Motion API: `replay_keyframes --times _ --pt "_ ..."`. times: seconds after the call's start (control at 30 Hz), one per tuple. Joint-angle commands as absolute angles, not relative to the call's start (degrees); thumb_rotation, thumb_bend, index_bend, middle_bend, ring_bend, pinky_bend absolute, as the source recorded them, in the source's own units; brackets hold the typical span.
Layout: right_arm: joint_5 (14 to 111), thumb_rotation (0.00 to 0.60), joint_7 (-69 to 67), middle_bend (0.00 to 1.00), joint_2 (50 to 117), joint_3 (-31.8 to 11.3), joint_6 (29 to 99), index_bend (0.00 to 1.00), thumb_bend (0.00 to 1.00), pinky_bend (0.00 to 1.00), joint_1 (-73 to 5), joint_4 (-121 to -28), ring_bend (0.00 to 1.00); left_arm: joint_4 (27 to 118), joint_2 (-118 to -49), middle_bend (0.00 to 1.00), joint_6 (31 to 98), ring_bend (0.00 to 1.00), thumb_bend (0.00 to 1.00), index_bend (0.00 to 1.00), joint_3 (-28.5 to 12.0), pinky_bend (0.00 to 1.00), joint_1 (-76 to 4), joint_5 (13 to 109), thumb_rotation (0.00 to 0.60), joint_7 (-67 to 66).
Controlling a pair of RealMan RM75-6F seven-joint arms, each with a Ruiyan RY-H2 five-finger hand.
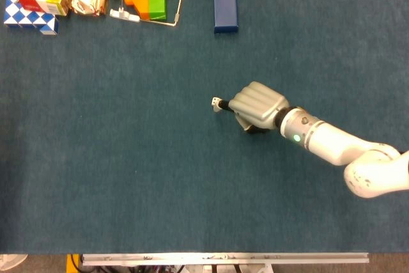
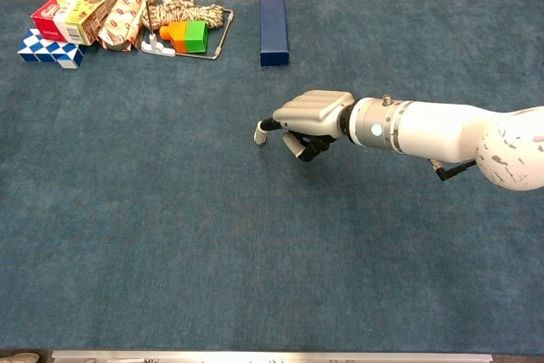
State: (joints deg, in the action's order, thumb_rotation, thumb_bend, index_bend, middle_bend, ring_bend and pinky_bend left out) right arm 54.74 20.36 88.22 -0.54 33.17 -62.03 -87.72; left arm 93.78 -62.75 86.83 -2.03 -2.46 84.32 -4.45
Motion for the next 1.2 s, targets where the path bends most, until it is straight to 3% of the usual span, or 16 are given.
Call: replay_keyframes --times 0.03,0.53,1.2 --pt "53.9 0.6 20.4 1.0 88.9 -0.5 32.8 0.22 1.0 1.0 -62.5 -87.0 1.0 93.7 -62.7 0.11 86.9 0.12 0.17 0.11 -2.0 0.06 -2.3 84.3 0.6 -4.4" --pt "50.0 0.6 20.6 1.0 90.6 -0.9 33.1 0.22 1.0 1.0 -64.6 -83.4 1.0 93.4 -62.6 0.11 87.1 0.12 0.17 0.11 -2.1 0.06 -2.0 83.9 0.6 -3.9" --pt "49.2 0.6 20.4 1.0 86.4 -1.9 37.8 0.22 1.0 1.0 -63.8 -85.9 1.0 93.2 -62.7 0.11 86.6 0.12 0.17 0.11 -2.4 0.06 -2.2 83.5 0.6 -3.7"
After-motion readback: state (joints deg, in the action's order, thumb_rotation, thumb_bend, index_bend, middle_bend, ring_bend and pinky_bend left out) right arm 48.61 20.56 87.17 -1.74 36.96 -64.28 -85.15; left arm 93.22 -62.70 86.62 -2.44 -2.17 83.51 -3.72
